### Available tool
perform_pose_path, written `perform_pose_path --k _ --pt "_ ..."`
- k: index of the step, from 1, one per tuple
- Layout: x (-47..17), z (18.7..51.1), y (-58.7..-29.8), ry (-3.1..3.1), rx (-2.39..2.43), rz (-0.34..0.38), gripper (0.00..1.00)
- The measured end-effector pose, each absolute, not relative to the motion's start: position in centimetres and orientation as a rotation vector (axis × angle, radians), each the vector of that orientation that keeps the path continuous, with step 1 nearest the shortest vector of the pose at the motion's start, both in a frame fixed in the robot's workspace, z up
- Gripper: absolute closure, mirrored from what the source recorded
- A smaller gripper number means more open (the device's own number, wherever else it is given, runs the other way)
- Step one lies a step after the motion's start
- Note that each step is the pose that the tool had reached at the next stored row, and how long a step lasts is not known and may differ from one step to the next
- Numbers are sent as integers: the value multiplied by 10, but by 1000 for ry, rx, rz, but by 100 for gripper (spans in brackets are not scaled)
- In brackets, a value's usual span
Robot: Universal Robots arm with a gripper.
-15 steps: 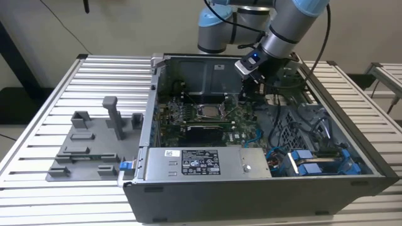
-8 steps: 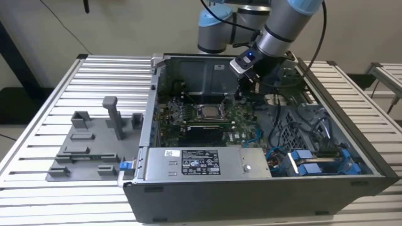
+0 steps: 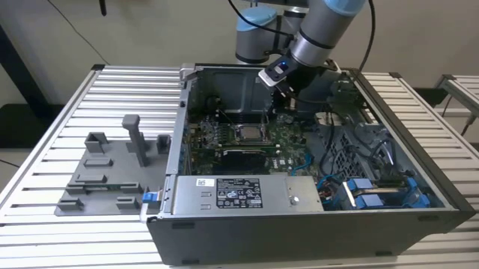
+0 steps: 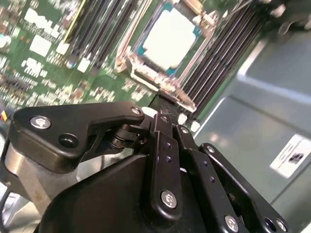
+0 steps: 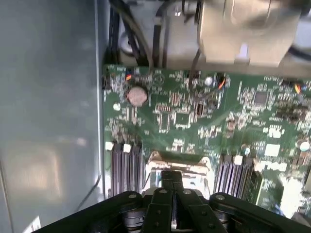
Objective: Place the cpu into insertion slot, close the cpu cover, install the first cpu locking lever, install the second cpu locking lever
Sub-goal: 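Close the cpu cover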
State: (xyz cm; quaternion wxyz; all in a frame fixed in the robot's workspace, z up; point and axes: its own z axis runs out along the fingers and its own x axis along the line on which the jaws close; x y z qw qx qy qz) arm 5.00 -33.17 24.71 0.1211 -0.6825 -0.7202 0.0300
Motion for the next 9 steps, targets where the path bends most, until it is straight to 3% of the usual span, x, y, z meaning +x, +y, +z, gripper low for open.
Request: perform_pose_path --k 9 --pt "36 247 -330 -2104 -1993 87 89"
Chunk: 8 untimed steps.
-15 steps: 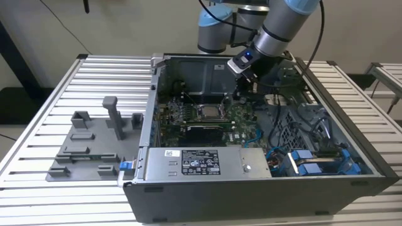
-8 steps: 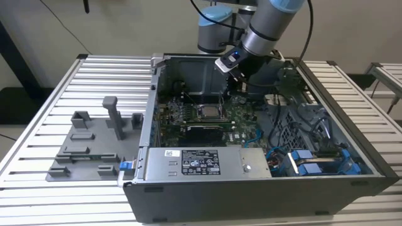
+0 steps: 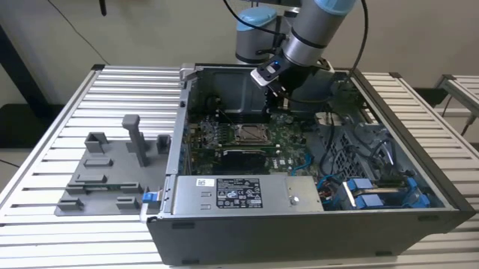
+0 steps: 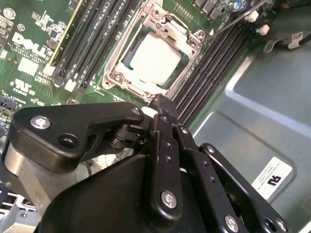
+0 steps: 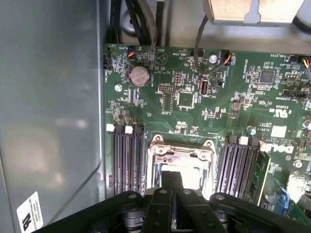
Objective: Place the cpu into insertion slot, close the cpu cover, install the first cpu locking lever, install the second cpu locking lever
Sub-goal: 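Close the cpu cover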
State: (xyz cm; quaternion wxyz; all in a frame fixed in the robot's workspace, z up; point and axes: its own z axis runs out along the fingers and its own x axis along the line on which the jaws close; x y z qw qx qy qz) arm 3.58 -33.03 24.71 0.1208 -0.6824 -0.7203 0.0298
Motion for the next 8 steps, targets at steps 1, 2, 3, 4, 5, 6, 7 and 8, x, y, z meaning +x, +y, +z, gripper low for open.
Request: perform_pose_path --k 1,2,3,4,5,6,7,8 --pt "36 247 -330 -2104 -1993 87 89" --pt "36 247 -330 -2104 -1993 87 89" --pt "36 247 -330 -2104 -1993 87 89" --pt "35 247 -330 -2104 -1994 87 89" --pt "35 248 -330 -2104 -1994 87 89" --pt "34 249 -330 -2104 -1993 87 89" --pt "32 250 -330 -2104 -1994 86 89" --pt "31 251 -330 -2105 -1994 85 89"
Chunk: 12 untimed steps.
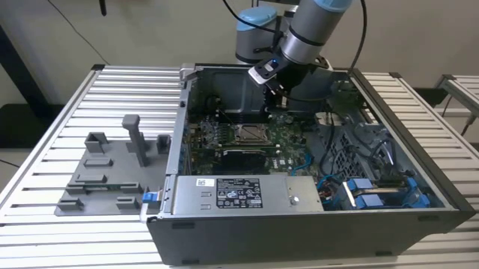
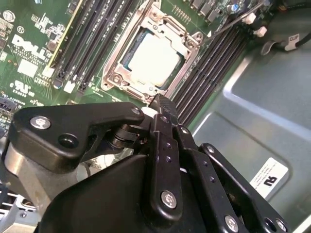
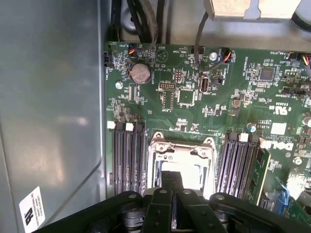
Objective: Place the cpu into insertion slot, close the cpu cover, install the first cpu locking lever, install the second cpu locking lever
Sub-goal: 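Close the cpu cover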
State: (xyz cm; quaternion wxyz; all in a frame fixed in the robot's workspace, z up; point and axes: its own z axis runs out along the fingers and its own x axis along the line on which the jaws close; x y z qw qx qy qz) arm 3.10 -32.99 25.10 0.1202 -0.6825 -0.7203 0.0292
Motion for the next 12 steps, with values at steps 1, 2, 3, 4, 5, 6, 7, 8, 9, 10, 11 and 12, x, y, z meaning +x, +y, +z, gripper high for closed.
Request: perform_pose_path --k 1,2,3,4,5,6,7,8,9,10,11,12 --pt "29 252 -330 -2106 -1995 84 89" --pt "27 253 -329 -2107 -1995 81 89" --pt "26 254 -329 -2109 -1997 79 89" --pt "23 255 -329 -2111 -1998 76 89" --pt "22 256 -329 -2113 -2000 73 89" --pt "20 257 -328 -2115 -2001 69 89" --pt "18 258 -328 -2117 -2003 66 89" --pt "16 259 -328 -2119 -2004 63 89" --pt "13 260 -327 -2121 -2006 60 89" --pt "11 261 -327 -2123 -2007 56 89" --pt "9 262 -327 -2125 -2009 53 89" --pt "7 263 -327 -2127 -2010 50 89"
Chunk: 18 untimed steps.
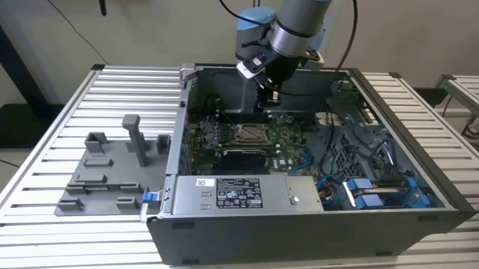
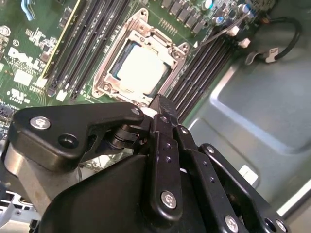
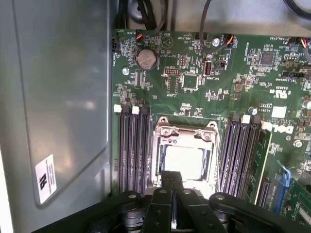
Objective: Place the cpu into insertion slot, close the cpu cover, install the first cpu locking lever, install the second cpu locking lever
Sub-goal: 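Close the cpu cover, then install the first cpu locking lever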
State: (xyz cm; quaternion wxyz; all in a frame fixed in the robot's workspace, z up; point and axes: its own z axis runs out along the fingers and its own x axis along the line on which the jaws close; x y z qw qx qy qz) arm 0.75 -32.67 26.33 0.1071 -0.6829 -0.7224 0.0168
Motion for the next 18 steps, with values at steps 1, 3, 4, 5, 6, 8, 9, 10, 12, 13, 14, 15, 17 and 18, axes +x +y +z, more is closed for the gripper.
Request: perform_pose_path --k 1,3,4,5,6,8,9,10,12,13,14,15,17,18 --pt "6 264 -326 -2129 -2012 46 89" --pt "2 266 -326 -2133 -2015 40 89" --pt "0 267 -325 -2135 -2016 36 89" --pt "-2 268 -325 -2137 -2018 32 89" --pt "-3 268 -324 -2139 -2020 28 89" --pt "-7 269 -324 -2144 -2023 21 89" --pt "-9 270 -323 -2146 -2025 17 89" --pt "-11 271 -323 -2148 -2026 14 89" --pt "-15 272 -322 -2152 -2029 7 89" --pt "-17 272 -322 -2154 -2031 3 89" --pt "-19 273 -322 -2156 -2033 -1 89" --pt "-21 273 -321 -2159 -2034 -5 89" --pt "-25 274 -321 -2164 -2038 -13 89" --pt "-27 274 -321 -2166 -2040 -19 89"
